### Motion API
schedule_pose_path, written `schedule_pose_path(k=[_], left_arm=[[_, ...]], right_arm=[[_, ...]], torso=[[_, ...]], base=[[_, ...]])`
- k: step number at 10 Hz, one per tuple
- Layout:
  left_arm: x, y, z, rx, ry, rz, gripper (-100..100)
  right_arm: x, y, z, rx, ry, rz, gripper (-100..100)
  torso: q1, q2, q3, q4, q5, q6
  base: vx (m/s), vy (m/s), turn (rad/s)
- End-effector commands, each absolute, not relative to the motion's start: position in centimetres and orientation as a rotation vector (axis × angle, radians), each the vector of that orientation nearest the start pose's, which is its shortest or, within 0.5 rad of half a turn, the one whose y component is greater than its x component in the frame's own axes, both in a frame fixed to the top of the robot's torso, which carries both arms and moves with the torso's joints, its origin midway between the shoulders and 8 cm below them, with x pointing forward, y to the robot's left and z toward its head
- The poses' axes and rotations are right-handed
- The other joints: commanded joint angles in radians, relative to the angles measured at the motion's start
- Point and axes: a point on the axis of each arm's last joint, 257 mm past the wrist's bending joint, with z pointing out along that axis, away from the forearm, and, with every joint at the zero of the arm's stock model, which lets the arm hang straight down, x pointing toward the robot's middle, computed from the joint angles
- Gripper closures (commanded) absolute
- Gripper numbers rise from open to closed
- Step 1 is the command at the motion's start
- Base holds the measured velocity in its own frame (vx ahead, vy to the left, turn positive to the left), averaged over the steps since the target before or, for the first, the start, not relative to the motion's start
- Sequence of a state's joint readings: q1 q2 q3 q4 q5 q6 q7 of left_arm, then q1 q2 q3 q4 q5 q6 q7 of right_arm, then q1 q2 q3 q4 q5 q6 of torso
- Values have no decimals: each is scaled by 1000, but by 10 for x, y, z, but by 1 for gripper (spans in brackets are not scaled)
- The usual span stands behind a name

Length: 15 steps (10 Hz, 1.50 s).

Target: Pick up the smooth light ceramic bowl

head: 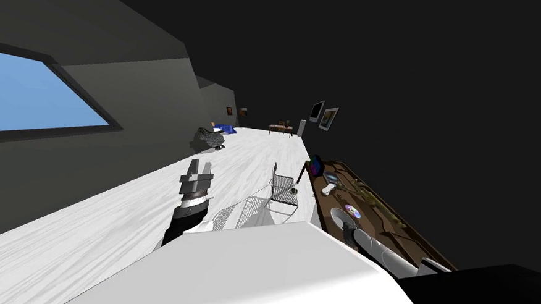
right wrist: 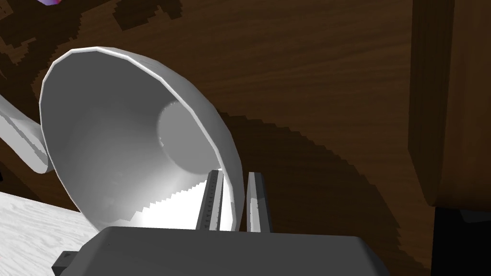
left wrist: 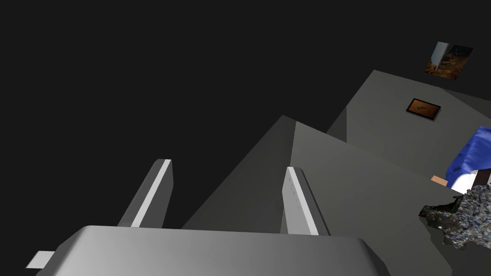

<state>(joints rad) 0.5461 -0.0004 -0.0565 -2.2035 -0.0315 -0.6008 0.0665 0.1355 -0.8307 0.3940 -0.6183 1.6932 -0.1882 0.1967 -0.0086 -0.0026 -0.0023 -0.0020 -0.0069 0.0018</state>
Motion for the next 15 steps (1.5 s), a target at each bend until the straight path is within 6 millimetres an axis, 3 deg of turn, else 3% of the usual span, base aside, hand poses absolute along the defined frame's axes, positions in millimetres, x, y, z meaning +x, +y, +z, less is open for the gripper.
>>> schedule_pose_path(k=[1, 2, 3, 6, 12, 15], left_arm=[[340, 261, -6, -685, 627, -1384, 0], [340, 261, -6, -685, 627, -1384, 0], [340, 261, -6, -685, 627, -1384, 0], [340, 261, -6, -685, 627, -1384, 0], [340, 261, -6, -685, 627, -1384, 0], [340, 261, -6, -685, 627, -1384, 0]], right_arm=[[158, -649, -543, -1383, 2597, -727, 100], [158, -649, -543, -1417, 2585, -730, 100], [178, -639, -542, -1395, 2563, -698, 100], [177, -639, -542, -1332, 2588, -692, 100], [178, -639, -542, -1515, 2515, -711, 100], [194, -663, -515, -1509, 2510, -723, 100]], torso=[[0, 0, 0, 0, 0, 0], [-1, 1, 0, 0, 0, 0], [-1, 1, 1, 0, 0, 1], [0, -4, -2, -1, 0, 0], [-3, 0, 0, -1, -2, 1], [2, 3, 1, 0, 0, 1]], base=[[-7, -3, 4], [0, 0, 0], [119, -4, -377], [66, 15, -148], [-4, -2, 5], [-33, 65, -22]])
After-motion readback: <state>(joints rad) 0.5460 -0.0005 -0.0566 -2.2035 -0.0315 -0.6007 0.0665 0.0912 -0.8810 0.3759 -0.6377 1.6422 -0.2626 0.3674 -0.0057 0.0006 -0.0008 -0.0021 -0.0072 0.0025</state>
